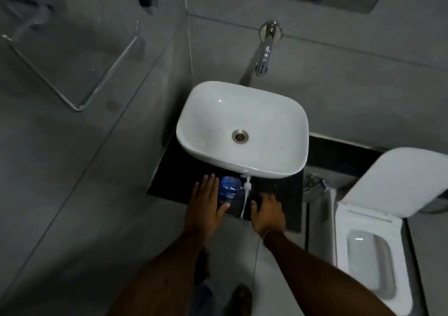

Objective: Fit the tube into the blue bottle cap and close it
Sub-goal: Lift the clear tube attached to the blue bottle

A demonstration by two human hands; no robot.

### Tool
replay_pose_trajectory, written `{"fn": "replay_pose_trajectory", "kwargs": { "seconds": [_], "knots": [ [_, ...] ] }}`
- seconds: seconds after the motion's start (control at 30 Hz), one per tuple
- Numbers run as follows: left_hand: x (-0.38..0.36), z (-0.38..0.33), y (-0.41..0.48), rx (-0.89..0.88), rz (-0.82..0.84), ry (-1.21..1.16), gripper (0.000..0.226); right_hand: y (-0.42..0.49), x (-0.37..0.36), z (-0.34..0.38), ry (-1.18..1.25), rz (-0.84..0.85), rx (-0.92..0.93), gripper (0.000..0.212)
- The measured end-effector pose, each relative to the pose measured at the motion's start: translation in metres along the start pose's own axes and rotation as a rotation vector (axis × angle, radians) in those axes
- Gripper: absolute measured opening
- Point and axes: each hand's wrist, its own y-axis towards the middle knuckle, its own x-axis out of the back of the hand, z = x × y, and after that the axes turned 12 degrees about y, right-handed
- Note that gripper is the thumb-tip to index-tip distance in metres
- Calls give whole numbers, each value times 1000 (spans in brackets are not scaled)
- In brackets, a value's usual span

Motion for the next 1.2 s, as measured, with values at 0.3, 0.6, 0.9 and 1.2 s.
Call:
{"fn": "replay_pose_trajectory", "kwargs": {
  "seconds": [0.3,0.6,0.9,1.2],
  "knots": [
    [-26,20,33,-88,-33,-148,78,61,-25,33,263,4,-271,39],
    [-36,23,43,-107,-17,-233,80,75,-23,29,259,4,-310,23],
    [-39,27,43,-122,-132,-291,63,-14,40,27,815,-295,-97,20],
    [-36,27,42,-124,-127,-255,63,-8,33,79,929,-401,230,27]
  ]
}}
